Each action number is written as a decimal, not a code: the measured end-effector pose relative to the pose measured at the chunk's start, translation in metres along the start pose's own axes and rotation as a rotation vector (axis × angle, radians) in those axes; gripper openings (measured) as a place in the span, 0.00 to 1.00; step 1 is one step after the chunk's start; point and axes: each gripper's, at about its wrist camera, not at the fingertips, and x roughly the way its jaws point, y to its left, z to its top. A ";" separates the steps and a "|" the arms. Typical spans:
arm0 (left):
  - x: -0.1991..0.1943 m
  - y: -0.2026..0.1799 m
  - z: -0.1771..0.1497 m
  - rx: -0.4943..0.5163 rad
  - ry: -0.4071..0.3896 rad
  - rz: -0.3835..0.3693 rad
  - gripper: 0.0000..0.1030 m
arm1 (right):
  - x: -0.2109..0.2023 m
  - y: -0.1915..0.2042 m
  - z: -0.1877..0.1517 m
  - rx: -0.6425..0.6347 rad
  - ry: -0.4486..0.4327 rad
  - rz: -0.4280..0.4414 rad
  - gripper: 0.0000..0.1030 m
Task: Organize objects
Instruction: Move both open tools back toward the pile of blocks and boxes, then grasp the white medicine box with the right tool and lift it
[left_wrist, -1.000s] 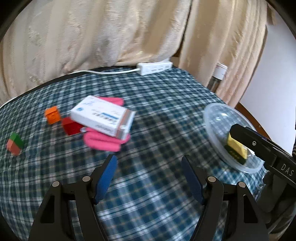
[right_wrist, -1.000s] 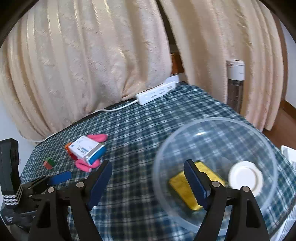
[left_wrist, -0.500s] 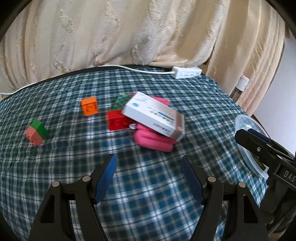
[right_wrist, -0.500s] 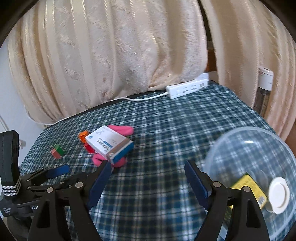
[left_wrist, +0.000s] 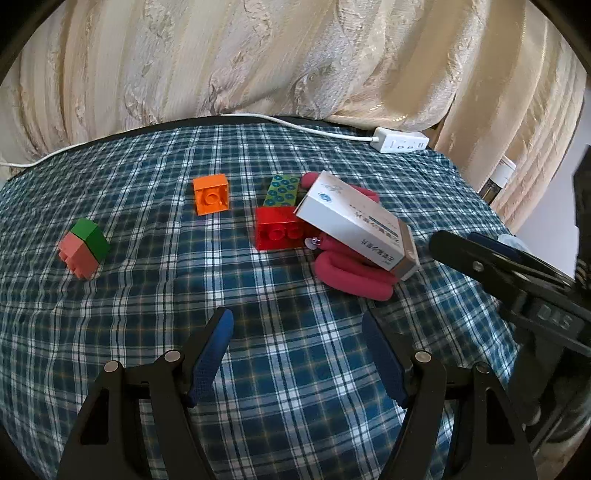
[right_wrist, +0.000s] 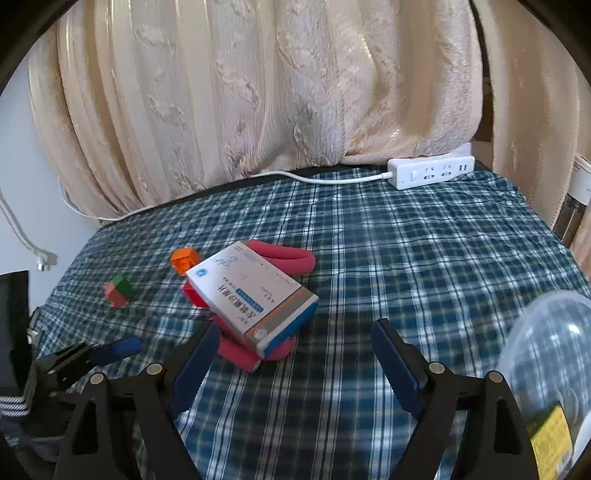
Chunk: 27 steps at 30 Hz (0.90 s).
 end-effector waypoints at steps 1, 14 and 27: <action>0.000 0.001 0.000 -0.001 0.001 0.001 0.72 | 0.006 0.000 0.002 0.005 0.009 0.002 0.85; 0.007 0.008 -0.003 -0.029 0.030 -0.004 0.72 | 0.041 0.003 0.028 0.035 0.050 0.082 0.85; 0.008 0.015 -0.004 -0.053 0.036 -0.003 0.72 | 0.069 0.004 0.038 0.022 0.093 0.176 0.85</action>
